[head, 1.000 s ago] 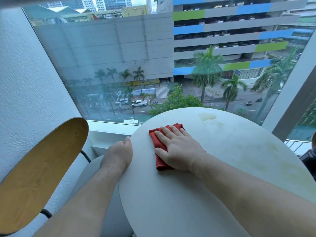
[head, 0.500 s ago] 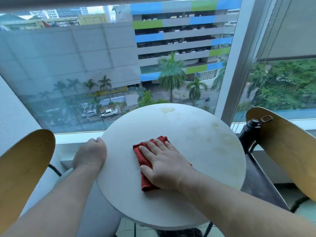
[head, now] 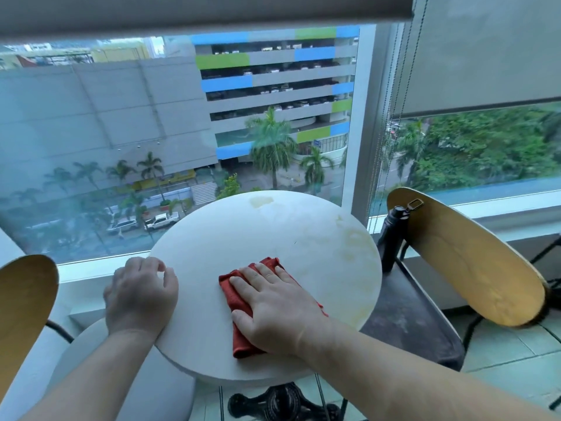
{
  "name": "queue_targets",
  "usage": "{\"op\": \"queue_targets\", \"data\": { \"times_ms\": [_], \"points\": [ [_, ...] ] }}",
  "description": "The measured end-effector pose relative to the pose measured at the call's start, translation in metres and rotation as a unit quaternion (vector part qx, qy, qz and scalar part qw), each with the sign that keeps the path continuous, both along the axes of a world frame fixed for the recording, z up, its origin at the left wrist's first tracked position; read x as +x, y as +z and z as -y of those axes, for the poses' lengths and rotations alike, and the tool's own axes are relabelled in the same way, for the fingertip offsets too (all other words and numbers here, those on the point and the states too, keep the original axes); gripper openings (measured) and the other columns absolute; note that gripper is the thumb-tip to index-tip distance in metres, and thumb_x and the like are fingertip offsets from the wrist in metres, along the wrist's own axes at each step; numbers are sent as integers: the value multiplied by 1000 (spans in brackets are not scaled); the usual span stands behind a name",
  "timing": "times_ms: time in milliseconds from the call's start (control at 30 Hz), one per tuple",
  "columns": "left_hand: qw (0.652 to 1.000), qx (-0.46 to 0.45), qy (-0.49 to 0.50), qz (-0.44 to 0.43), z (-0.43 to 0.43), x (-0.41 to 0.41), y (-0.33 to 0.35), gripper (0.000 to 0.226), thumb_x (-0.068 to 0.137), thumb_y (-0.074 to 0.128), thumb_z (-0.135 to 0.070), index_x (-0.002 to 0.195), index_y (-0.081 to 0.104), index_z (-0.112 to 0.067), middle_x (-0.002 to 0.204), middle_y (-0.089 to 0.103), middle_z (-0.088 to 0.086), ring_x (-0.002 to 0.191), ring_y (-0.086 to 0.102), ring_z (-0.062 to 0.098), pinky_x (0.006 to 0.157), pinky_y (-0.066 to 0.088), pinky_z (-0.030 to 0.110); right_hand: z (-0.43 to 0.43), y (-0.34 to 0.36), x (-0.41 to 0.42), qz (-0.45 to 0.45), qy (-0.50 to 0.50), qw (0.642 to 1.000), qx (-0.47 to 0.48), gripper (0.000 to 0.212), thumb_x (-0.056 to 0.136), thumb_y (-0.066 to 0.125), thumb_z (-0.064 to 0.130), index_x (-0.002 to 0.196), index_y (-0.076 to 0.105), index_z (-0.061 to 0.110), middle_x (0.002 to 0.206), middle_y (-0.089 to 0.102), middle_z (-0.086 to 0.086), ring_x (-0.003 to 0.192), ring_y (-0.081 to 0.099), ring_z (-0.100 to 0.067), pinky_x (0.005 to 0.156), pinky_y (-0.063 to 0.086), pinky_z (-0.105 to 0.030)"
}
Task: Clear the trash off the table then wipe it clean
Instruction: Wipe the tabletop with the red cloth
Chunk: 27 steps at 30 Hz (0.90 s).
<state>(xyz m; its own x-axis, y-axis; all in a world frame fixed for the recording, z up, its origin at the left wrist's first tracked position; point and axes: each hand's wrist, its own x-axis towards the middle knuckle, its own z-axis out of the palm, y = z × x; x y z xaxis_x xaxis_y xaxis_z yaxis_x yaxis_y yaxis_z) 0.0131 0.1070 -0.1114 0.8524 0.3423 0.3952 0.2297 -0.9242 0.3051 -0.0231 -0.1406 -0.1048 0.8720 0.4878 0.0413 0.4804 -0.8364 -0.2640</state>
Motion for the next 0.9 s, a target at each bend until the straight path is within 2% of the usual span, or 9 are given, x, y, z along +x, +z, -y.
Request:
{"op": "queue_targets", "data": {
  "times_ms": [133,200,333,433,533,633,767,833,900],
  "points": [
    [998,8,-66,23,20,-15,9,23,88,54,-37,92,69,-20,102,68,5,100,62,38,88,48,50,3,8,4,-11,8,999,42,67,100,43,55,161,30,30,172,21,6,159,11,-17,130,-1,-43],
    [989,-35,-136,44,40,-24,17,21,87,52,-33,90,68,-21,98,66,-1,96,63,32,86,50,45,12,16,9,-10,16,996,85,59,98,51,54,153,46,31,163,38,10,152,30,-12,130,4,-42],
    [960,-113,-256,24,109,-40,27,18,87,53,-24,99,66,-29,104,59,-15,102,59,15,93,47,33,58,27,39,43,-12,980,193,31,93,59,44,114,75,29,120,70,16,110,65,-11,108,46,-36],
    [972,-3,-221,-85,154,-45,17,49,86,47,-57,124,64,-31,130,56,-11,122,55,20,106,45,38,111,25,82,73,-84,968,223,20,93,63,38,103,78,27,108,73,13,99,67,-10,89,55,-34],
    [973,72,-139,-168,181,-44,16,76,78,46,-73,132,68,-24,142,62,12,130,58,41,105,48,62,165,21,128,75,-142,961,223,15,95,65,32,103,77,27,106,72,10,98,64,-12,87,52,-32],
    [956,89,-90,-264,193,-39,19,84,84,28,-80,157,40,-40,167,36,9,152,33,43,115,32,67,207,19,166,52,-185,959,208,16,98,62,33,106,74,25,108,70,5,98,61,-15,82,44,-29],
    [936,93,-73,-332,194,-36,14,78,86,35,-75,141,66,-30,144,64,11,127,63,47,93,51,71,229,14,212,-7,-207,961,183,22,99,56,43,109,67,27,108,69,4,95,62,-19,77,44,-32],
    [941,84,-63,-323,198,-33,15,83,89,19,-78,153,51,-37,159,50,7,140,51,46,104,45,71,226,13,232,-63,-212,956,195,30,101,52,47,118,63,25,110,68,-1,96,63,-24,75,46,-35],
    [937,71,-78,-334,210,-27,22,94,78,-8,-82,164,5,-46,176,5,-3,161,9,38,125,16,63,219,13,248,-131,-214,941,228,38,103,49,51,126,59,22,114,65,-5,97,64,-26,72,50,-35]
  ]
}}
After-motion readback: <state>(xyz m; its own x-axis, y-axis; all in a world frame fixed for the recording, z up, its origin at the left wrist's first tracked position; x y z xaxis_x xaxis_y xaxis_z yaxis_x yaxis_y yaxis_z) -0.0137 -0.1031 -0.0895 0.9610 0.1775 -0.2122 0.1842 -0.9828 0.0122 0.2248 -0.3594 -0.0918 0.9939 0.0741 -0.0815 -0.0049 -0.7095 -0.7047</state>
